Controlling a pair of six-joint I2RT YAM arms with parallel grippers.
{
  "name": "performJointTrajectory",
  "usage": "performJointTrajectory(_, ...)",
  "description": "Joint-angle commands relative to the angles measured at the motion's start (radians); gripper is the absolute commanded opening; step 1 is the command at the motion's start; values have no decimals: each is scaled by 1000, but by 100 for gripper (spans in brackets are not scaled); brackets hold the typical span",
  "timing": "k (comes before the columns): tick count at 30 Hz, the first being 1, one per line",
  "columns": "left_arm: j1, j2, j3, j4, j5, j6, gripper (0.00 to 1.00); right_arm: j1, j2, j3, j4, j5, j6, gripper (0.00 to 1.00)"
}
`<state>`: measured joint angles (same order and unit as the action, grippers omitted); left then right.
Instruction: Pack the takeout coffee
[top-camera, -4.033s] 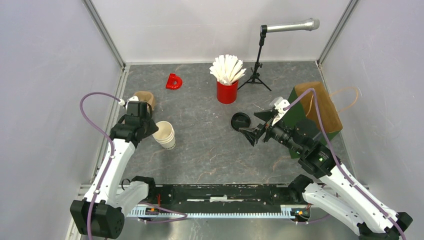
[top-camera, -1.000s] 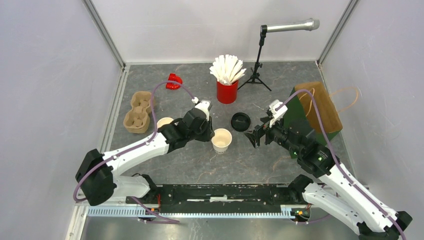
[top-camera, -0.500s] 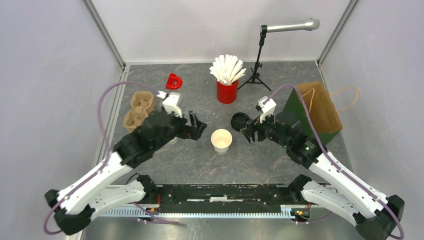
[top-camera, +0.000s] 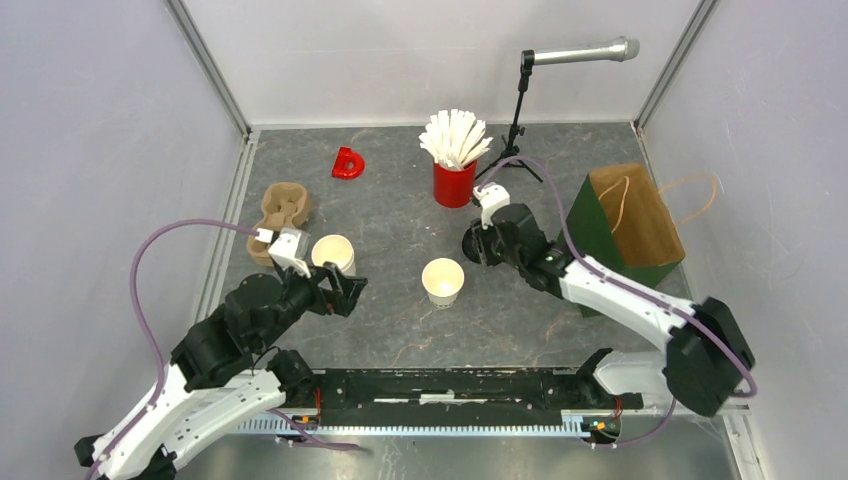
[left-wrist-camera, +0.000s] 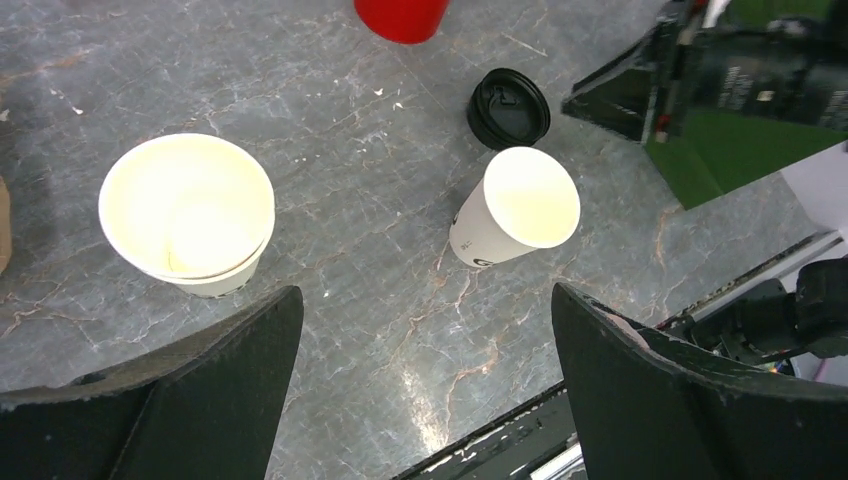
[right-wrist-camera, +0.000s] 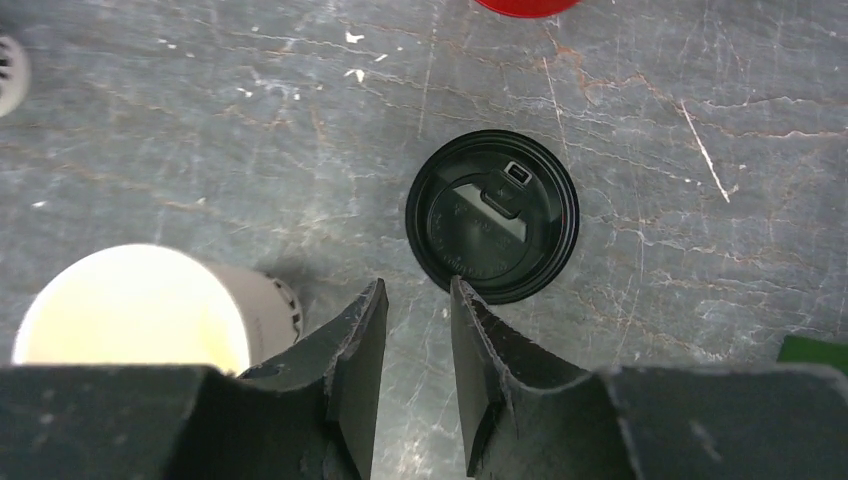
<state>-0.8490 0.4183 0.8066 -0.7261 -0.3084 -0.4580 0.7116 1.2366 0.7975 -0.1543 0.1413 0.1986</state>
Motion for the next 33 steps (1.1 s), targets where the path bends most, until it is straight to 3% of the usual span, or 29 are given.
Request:
performJointTrajectory(1,-4,-77,-3,-6,-47,-40,100,5,123,74,97,128,-16,34)
performJointTrajectory(12,-3,-177,-11,-6,-108,-28,100,5,378,160,191,117,96,31)
performJointTrajectory(33,-4,-144,-15,-7,-101,-27,100,5,509,240,168,224,179,21)
